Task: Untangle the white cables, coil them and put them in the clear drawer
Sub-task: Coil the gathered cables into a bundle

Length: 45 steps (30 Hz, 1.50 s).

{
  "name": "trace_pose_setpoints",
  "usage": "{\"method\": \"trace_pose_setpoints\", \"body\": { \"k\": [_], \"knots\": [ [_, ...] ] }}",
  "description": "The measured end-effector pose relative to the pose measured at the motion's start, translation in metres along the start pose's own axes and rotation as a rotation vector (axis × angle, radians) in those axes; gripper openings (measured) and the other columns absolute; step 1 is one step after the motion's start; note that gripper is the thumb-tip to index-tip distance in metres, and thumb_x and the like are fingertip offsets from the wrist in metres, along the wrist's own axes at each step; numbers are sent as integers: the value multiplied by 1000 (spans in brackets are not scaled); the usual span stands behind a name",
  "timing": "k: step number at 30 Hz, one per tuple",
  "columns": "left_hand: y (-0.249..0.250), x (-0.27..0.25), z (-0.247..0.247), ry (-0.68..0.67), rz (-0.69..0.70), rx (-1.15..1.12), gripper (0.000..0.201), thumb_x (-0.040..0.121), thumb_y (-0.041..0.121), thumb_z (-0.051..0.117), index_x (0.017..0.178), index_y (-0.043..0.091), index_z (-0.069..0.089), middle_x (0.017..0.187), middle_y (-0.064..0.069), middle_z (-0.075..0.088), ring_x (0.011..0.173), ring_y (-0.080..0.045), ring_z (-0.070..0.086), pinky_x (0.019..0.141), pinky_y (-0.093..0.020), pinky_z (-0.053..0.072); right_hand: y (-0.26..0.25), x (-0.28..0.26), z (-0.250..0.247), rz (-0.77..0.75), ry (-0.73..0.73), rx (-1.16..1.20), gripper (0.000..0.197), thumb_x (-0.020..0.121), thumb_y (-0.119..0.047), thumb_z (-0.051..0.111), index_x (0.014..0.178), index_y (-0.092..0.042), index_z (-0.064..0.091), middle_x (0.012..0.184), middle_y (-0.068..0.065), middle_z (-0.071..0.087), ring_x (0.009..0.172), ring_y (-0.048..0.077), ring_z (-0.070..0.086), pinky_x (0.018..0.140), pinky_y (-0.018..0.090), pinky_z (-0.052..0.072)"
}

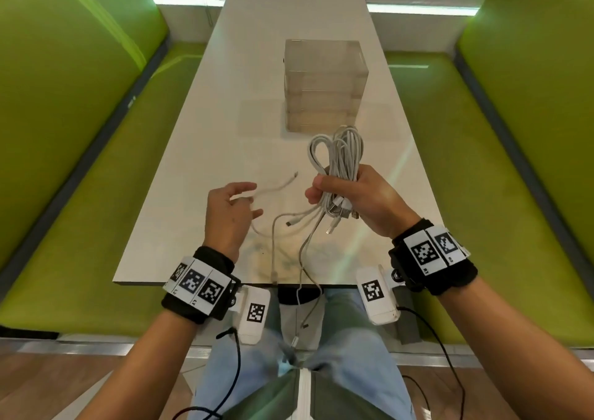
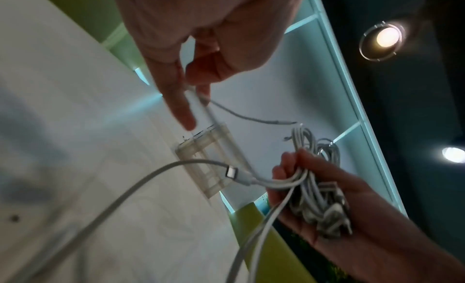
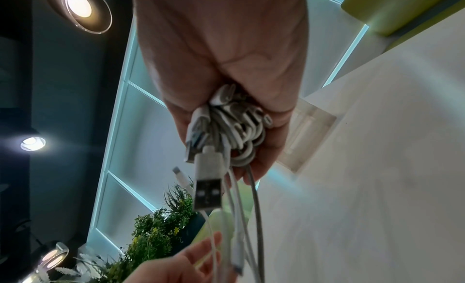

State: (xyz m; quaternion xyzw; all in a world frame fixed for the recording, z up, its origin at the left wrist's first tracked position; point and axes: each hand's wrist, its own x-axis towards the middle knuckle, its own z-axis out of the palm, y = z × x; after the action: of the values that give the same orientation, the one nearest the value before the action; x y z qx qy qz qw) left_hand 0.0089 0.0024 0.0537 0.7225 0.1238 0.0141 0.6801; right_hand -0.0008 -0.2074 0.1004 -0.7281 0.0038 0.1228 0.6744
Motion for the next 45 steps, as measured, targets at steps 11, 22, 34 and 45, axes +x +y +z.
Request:
{"method": "trace_pose_setpoints", "body": {
  "k": [11,22,34,45],
  "knots": [
    [32,-27,20,-378,417,-38,22,95,15,45,104,8,64,105,-8,68,99,-18,65,90,-33,51,-22,1,1,-108,-37,-55,18,87,-21,64,77,-6,65,68,8,65,68,32,57,65,44,41],
    [28,-34,13,-895,312,557,126,62,42,84,142,50,-13,152,25,-4,138,9,2,118,-34,9,-30,3,-8,-191,76,58,10,90,-15,62,82,-8,62,67,8,65,65,25,57,54,31,43],
    [28,-26,43,-731,253,336,20,97,29,50,102,11,56,64,5,59,63,-19,68,73,-38,52,-33,-3,-6,-217,-48,18,18,90,-16,61,78,-3,61,66,12,61,64,35,51,56,55,42],
    [28,-18,29,-888,39,125,21,93,23,53,77,12,62,51,12,39,48,-7,31,47,-18,29,-58,-5,-24,18,-399,-927,21,78,-30,75,65,-25,59,51,-7,55,37,1,48,37,12,37]
  ]
}}
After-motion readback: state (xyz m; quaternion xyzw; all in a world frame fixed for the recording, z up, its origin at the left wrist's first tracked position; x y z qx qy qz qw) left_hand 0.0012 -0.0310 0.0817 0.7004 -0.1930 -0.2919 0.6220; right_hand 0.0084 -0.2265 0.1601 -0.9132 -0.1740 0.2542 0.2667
